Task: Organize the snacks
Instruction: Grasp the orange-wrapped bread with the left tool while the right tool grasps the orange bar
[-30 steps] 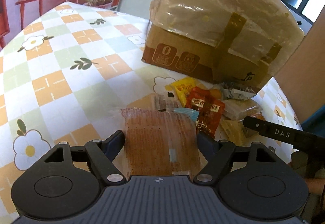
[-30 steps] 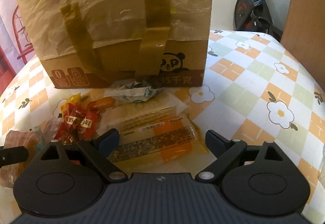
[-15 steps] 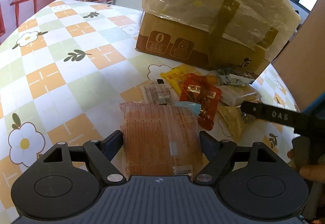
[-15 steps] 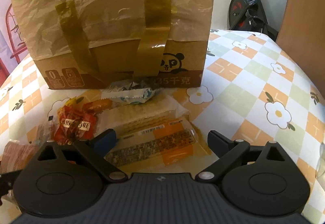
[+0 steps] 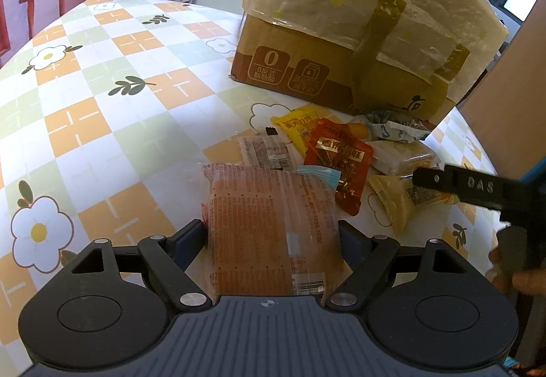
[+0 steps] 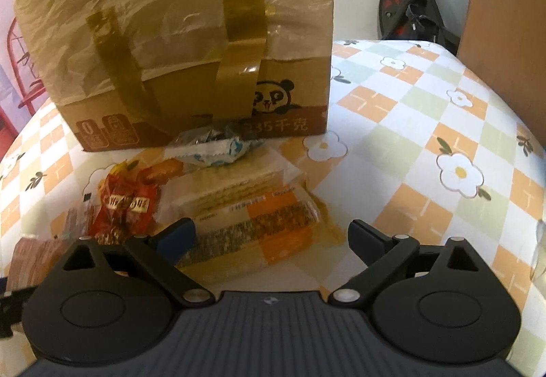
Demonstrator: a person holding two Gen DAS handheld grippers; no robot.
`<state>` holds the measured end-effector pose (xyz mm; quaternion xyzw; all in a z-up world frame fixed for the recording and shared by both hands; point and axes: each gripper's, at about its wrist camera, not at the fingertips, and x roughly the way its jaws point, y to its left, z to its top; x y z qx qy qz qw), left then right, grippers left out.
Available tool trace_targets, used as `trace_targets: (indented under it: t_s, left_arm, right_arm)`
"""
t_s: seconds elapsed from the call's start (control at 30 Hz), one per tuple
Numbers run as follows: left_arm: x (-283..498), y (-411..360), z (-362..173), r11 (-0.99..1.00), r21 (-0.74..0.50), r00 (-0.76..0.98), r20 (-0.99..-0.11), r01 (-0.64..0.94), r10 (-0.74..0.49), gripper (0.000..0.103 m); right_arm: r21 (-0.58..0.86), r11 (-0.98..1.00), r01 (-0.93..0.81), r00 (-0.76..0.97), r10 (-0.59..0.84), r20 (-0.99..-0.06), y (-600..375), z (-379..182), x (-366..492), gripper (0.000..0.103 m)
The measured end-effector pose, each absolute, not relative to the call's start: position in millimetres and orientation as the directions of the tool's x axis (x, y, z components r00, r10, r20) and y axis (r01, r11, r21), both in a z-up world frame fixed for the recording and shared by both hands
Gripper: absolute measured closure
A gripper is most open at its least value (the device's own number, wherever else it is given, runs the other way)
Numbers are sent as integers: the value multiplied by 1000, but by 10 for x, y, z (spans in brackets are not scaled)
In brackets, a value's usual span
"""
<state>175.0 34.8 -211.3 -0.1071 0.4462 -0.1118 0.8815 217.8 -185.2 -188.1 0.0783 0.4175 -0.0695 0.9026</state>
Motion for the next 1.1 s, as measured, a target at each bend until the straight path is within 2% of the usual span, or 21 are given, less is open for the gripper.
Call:
trace_targets:
  t_s: [0.3,0.47,0.7,0.97,1.07,1.1]
  left_arm:
    - [1743,347,-2110,952,-287,579,-761,105,-294,18]
    - [1739,359,-2110,951,-292,580,-758,105,-297,18]
    - [1740,357,-2110,952,-289,582,-759,103,-293,18]
    - [1729,358,-2114,952,-288,584,-758,103,-292,18]
    - [1732,365,-2116,952,-286,583,-758,106,-293,18]
    - [1732,361,-2114,952,-287,583,-758,105,-292,18]
  right_arm:
    - [60,974,219,608,-88,-789,-1855,-1900,2402,6]
    - [-77,982,170,550,-160,-819,-1658,-2023,2393,6]
    - [-97,989,114,654,-149,-741,-1627,-1927,1993,7]
    - [-113,985,129,651,-170,-740,-1704,-1935,1763,7]
    - [-101,985,137,645,-166,-746,-1731,-1900,1700,11]
    - [-86,986,141,643,-157,-749,-1743,-1893,1677,15]
